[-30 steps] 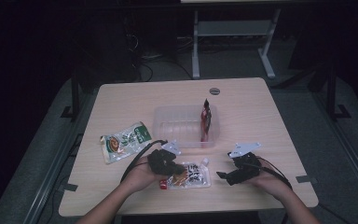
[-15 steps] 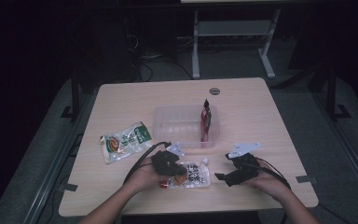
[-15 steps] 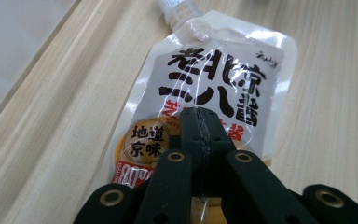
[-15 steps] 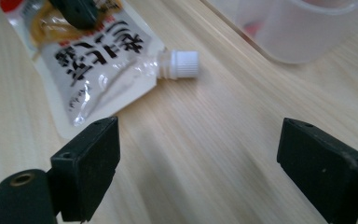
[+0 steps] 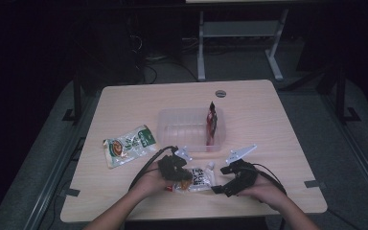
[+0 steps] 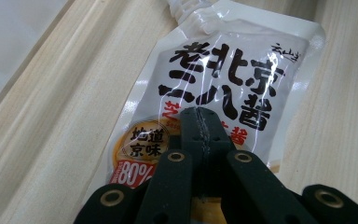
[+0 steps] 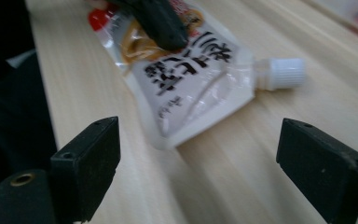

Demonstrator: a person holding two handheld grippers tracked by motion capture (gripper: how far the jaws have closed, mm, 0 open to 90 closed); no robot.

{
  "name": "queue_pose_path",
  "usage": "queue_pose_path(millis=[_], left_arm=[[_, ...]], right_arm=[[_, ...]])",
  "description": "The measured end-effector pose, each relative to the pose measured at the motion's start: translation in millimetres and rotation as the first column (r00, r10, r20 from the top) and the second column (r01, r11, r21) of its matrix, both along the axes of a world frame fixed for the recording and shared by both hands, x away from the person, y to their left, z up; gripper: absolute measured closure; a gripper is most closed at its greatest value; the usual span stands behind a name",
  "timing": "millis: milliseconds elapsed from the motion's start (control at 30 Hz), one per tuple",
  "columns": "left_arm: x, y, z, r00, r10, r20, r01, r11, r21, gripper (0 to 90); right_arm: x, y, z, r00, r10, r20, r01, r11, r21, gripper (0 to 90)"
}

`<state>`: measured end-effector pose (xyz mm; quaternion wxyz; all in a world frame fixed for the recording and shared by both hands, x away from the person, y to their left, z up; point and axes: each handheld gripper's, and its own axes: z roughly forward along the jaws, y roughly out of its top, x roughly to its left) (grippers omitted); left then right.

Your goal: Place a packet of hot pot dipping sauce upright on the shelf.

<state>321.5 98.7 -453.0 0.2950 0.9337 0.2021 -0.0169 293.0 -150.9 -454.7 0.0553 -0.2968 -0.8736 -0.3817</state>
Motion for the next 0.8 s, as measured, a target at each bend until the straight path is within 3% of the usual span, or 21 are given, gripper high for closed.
queue_pose_path(millis=[67,233,400,800], left_arm=[[0.5,0.3,0.2,1.0,-0.004,-0.001,0.004,1.0,0.003,90.0],[-0.6,0.0,0.1,1.0,-0.001,0.004,0.001,1.0,0.004,90.0],[-0.4,0.3,0.0,1.0,0.001,-0.001,-0.001,1.0,0.002,90.0],[0.8,1.5,-0.6,0.9999,0.002,-0.011,-0.002,1.0,-0.008,90.0]], right_arm=[[1.7,3.4,-2.0,0.9989,-0.003,-0.048,0.004,1.0,0.022,14.0],[4.7,9.3,-7.0,0.9952,-0.009,-0.098,0.011,1.0,0.018,19.2],[6.3,11.8,-8.9,0.9937,-0.001,-0.112,0.003,1.0,0.022,23.0],[17.0,20.2,-13.4,0.9867,-0.031,-0.159,0.042,0.997,0.066,43.7]])
